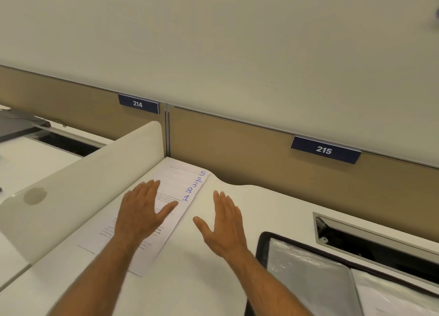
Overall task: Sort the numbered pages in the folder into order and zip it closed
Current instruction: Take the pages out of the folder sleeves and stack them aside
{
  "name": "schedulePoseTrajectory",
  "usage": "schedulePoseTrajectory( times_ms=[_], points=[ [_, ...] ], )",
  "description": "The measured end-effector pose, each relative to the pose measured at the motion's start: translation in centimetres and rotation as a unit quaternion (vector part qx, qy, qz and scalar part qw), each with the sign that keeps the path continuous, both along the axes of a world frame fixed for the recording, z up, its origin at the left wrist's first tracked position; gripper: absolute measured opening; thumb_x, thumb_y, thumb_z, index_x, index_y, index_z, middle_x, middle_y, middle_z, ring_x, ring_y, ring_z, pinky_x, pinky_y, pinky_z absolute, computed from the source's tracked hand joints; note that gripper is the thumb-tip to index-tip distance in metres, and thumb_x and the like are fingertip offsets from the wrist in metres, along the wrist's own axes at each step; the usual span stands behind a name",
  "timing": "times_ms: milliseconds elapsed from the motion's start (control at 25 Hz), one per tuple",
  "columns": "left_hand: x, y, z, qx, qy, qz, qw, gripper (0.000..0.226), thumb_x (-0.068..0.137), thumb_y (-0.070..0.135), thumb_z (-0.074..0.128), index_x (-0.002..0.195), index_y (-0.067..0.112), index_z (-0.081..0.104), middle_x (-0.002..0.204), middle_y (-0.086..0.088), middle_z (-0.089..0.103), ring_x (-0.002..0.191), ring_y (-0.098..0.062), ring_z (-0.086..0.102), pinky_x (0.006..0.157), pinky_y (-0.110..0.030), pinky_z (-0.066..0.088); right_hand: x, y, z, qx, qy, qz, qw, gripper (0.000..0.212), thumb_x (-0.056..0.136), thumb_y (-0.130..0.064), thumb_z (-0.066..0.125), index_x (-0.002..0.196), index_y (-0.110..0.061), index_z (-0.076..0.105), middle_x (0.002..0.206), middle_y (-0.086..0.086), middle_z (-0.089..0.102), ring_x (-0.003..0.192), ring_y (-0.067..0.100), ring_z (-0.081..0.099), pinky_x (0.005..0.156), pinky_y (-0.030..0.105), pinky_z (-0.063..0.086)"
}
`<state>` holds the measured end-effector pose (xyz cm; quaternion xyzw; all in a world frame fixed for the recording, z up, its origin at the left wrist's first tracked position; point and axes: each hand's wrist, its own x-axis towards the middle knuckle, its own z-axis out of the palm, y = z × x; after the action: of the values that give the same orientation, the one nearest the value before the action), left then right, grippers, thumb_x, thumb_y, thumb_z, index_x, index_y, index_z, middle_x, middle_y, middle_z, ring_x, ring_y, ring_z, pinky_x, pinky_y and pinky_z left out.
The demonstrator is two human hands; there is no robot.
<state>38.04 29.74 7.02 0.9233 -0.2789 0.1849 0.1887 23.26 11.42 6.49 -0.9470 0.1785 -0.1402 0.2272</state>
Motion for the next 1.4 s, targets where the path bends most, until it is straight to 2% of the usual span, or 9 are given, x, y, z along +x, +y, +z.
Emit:
schedulePoseTrajectory(
  times_ms=[240, 400, 600, 800, 960, 1040, 1120, 1240, 1400],
  points=[
    [-7.5, -5.0, 0.3, 0.039, 0.035, -0.048, 0.997, 0.104, 0.081, 0.089, 0.009, 0.16, 0.021, 0.018, 0.167, 0.001, 0.012, 0.154, -0.022, 0.009, 0.122, -0.051, 0.008, -7.2, -2.9, -0.6, -0.102, 0.025, -0.04, 0.994, 0.094, 0.072, -0.089, -0.011, 0.145, -0.036, -0.035, 0.158, -0.005, -0.038, 0.147, 0.02, -0.034, 0.12, 0.05, -0.018],
    [-12.2, -8.6, -0.4, 0.054, 0.036, -0.093, 0.994, 0.106, 0.081, 0.092, 0.012, 0.158, 0.021, 0.024, 0.164, -0.002, 0.015, 0.153, -0.026, 0.014, 0.119, -0.055, 0.007, -12.7, -5.5, -1.0, -0.124, 0.051, -0.08, 0.988, 0.089, 0.085, -0.086, 0.005, 0.145, -0.036, -0.036, 0.155, -0.006, -0.042, 0.144, 0.02, -0.038, 0.118, 0.051, -0.02],
    [-18.4, -12.7, -2.1, 0.069, 0.037, -0.15, 0.986, 0.107, 0.08, 0.093, 0.012, 0.16, 0.022, 0.016, 0.166, -0.001, 0.005, 0.153, -0.023, 0.001, 0.12, -0.054, 0.0, -20.0, -9.1, -2.9, -0.126, 0.059, -0.135, 0.981, 0.089, 0.075, -0.092, -0.005, 0.138, -0.043, -0.045, 0.158, -0.004, -0.035, 0.148, 0.024, -0.031, 0.118, 0.054, -0.016],
    [-24.8, -16.7, -3.5, 0.105, 0.059, -0.208, 0.971, 0.111, 0.075, 0.096, 0.004, 0.159, 0.024, 0.005, 0.165, 0.001, -0.005, 0.153, -0.022, -0.007, 0.119, -0.051, -0.009, -28.5, -13.2, -5.0, -0.121, 0.096, -0.209, 0.966, 0.089, 0.085, -0.087, 0.007, 0.149, -0.039, -0.031, 0.166, 0.001, -0.01, 0.154, 0.027, -0.009, 0.117, 0.047, -0.012],
    [-28.9, -19.6, -4.7, 0.157, 0.098, -0.254, 0.949, 0.103, 0.083, 0.091, 0.018, 0.153, 0.019, 0.037, 0.161, -0.008, 0.031, 0.148, -0.032, 0.029, 0.117, -0.061, 0.022, -34.7, -16.2, -6.2, -0.086, 0.147, -0.242, 0.955, 0.09, 0.091, -0.081, 0.018, 0.16, -0.026, 0.001, 0.163, 0.009, 0.024, 0.15, 0.03, 0.018, 0.117, 0.044, 0.001],
    [-30.5, -20.6, -5.9, 0.167, 0.11, -0.275, 0.94, 0.104, 0.082, 0.092, 0.019, 0.155, 0.019, 0.034, 0.162, -0.008, 0.028, 0.149, -0.032, 0.024, 0.119, -0.061, 0.015, -37.5, -17.3, -6.4, -0.07, 0.174, -0.251, 0.95, 0.097, 0.081, -0.089, 0.0, 0.158, -0.031, -0.009, 0.166, 0.004, -0.001, 0.154, 0.03, 0.007, 0.117, 0.042, -0.014],
    [-31.6, -20.9, -6.9, 0.162, 0.114, -0.278, 0.94, 0.111, 0.075, 0.097, 0.006, 0.159, 0.024, 0.008, 0.166, -0.002, 0.001, 0.152, -0.026, -0.004, 0.12, -0.055, -0.007, -39.7, -18.2, -7.4, -0.074, 0.185, -0.266, 0.943, 0.106, 0.062, -0.093, -0.02, 0.152, -0.035, -0.023, 0.157, -0.006, -0.032, 0.153, 0.025, -0.017, 0.112, 0.041, -0.03],
    [-32.7, -20.8, -8.3, 0.188, 0.128, -0.273, 0.935, 0.113, 0.065, 0.099, -0.008, 0.152, 0.027, -0.019, 0.163, 0.003, -0.021, 0.148, -0.02, -0.024, 0.118, -0.052, -0.019, -42.5, -18.7, -8.0, -0.058, 0.237, -0.274, 0.93, 0.115, 0.057, -0.09, -0.024, 0.156, -0.031, -0.017, 0.162, -0.002, -0.029, 0.151, 0.022, -0.023, 0.118, 0.05, -0.022],
    [-33.8, -19.6, -9.2, 0.217, 0.162, -0.263, 0.926, 0.109, 0.072, 0.097, -0.002, 0.156, 0.028, -0.014, 0.164, 0.005, -0.02, 0.151, -0.018, -0.021, 0.119, -0.052, -0.017, -44.8, -19.5, -8.5, -0.037, 0.238, -0.286, 0.928, 0.123, 0.055, -0.09, -0.029, 0.159, -0.03, -0.002, 0.167, 0.002, -0.015, 0.153, 0.024, -0.018, 0.122, 0.051, -0.014]
  ],
)
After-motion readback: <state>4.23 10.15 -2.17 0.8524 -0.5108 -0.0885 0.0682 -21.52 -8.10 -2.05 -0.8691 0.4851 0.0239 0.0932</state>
